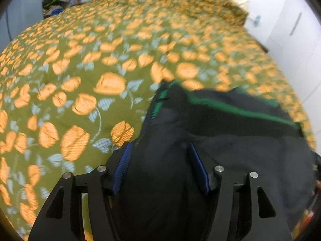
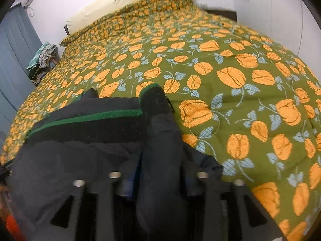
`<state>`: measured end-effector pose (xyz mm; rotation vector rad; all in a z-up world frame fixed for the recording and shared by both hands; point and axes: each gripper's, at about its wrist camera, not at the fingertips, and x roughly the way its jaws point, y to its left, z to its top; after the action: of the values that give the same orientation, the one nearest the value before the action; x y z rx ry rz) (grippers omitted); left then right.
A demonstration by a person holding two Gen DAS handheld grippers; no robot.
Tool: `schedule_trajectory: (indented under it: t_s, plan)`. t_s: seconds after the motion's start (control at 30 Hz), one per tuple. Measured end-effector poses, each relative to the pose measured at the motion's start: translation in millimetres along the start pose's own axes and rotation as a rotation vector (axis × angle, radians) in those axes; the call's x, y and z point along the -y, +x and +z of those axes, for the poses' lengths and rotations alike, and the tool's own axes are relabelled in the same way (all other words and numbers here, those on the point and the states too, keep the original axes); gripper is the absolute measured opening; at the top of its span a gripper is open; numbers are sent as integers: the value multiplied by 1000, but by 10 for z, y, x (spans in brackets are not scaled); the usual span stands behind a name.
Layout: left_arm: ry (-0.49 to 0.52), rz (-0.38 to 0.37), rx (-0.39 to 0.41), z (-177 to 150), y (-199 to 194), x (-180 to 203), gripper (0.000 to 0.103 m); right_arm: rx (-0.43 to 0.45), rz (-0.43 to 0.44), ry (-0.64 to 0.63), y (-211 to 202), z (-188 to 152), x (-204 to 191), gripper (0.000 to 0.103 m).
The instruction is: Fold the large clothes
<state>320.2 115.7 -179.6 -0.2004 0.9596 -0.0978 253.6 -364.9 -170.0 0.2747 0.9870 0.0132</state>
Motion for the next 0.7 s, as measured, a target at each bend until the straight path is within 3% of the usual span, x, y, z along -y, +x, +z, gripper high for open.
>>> schedule_trajectory:
  t_s: [0.03,0.07,0.2,0.37,0.47,0.57,0.7]
  plan:
    - [6,-17,17,10,-128,24,65,-8,6,11,-98,26,25,65]
    - [18,-34,36,18,-262,71,69,4,13,19,-229,42,48,68]
    - [126,-134,57,63,-617,542,80,77,58,-1,-747,-3,35,68]
    - [209,-244,-38,174,-369,1288,82,108,181,-17,-1239,-314,-192,68]
    - [200,-236,-69,228,-71,1517,82,104,277,-30,-1457,-573,-376,68]
    - [229,-178,-131,108,210,1684,80,92,344,-27,-1615,-829,-465,68]
    - [346,-138,-93,-251,54,1745,82,69,377,-13,-1763,-1077,-451,68]
